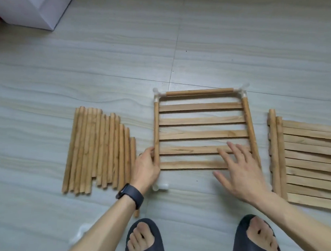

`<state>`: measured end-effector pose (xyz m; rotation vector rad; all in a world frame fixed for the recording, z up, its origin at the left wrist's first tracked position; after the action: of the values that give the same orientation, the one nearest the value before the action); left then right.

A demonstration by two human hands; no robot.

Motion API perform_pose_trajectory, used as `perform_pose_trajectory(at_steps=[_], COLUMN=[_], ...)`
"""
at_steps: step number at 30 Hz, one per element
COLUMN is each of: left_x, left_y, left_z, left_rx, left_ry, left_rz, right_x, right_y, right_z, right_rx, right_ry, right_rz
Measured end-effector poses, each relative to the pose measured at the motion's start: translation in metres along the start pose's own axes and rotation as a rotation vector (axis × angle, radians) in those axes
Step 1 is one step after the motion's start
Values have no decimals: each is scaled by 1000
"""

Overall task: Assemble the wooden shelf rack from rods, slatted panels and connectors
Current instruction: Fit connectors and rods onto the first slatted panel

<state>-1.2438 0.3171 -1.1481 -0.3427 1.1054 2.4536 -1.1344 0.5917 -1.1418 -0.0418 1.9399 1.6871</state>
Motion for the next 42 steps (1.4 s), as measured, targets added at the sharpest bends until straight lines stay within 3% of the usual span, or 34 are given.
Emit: perform_pose_trajectory(at_steps=[3,5,8,13,18,27,33,36,39,42], left_x=[1,0,-2,-16,-44,-50,-45,-33,-23,-27], left_y=[1,14,56,140,167,169,183,176,146,88], left_z=[0,2,-11,-94,-184,-200,-165,-117,-47,24], left_rx=[-90,-49,22,213,245,235,208,165,138,224], left_ry=[-2,-50,-75,228,536,583,475,219,-160,-535], left_rz=[-37,-9,161,373,264,316,392,445,395,255], right_x=[-23,-24,-15,-1,16,22,23,18,-2,-33], right_y=[-42,-57,-58,-54,-42,-42,-40,-20,11,18], right_z=[-38,-50,-61,-75,-71,-69,-70,-77,-78,-77], right_rx=[-174,-193,-201,-188,-236,-214,-217,-95,488,1257], right_ry=[181,181,141,106,85,64,78,37,-76,-270], right_rz=[-163,-229,-253,-288,-280,-321,-320,-271,-188,-405])
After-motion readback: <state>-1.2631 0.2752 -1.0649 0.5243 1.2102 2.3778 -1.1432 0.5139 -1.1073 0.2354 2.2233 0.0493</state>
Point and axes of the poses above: each hand's wrist, its own x-axis towards the middle knuckle, its own y-axis out of the back of the hand, z = x × y, the point moved 7 cm from there along x, towards the middle knuckle, and after that the axes turned 13 degrees about -y, right-handed, at the moved point
